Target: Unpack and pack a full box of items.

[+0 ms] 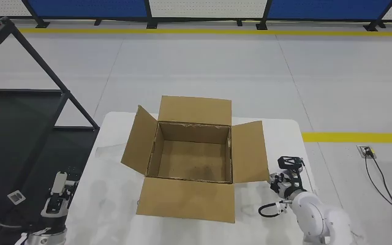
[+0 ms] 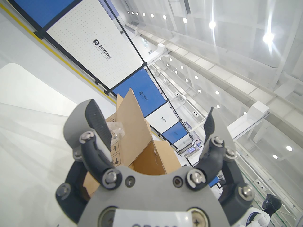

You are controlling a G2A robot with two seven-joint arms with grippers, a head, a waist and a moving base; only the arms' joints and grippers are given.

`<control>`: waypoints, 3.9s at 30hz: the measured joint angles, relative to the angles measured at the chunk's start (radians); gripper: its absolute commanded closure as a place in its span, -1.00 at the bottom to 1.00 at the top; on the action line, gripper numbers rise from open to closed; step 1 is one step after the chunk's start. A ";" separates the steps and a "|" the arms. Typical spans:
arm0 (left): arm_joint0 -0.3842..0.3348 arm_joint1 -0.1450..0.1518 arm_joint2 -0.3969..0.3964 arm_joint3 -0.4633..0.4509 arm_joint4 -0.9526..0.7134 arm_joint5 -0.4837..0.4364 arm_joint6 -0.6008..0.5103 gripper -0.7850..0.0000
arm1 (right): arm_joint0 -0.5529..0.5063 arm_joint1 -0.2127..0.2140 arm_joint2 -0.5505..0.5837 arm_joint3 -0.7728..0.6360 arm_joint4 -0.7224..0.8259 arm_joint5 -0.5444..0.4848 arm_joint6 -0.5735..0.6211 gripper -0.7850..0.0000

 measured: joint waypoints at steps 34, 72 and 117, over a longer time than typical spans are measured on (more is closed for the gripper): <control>0.000 0.000 0.000 0.000 0.000 0.000 0.000 -1.00 | 0.127 0.026 -0.101 0.162 -0.126 0.125 0.087 1.00; 0.000 0.000 0.000 0.000 0.000 0.000 0.000 -1.00 | -0.009 0.047 -0.069 -0.059 -0.002 0.189 -0.034 -0.64; 0.000 0.000 0.000 0.000 0.000 0.000 0.000 -1.00 | 0.008 0.068 0.057 0.171 0.980 0.002 -0.283 1.00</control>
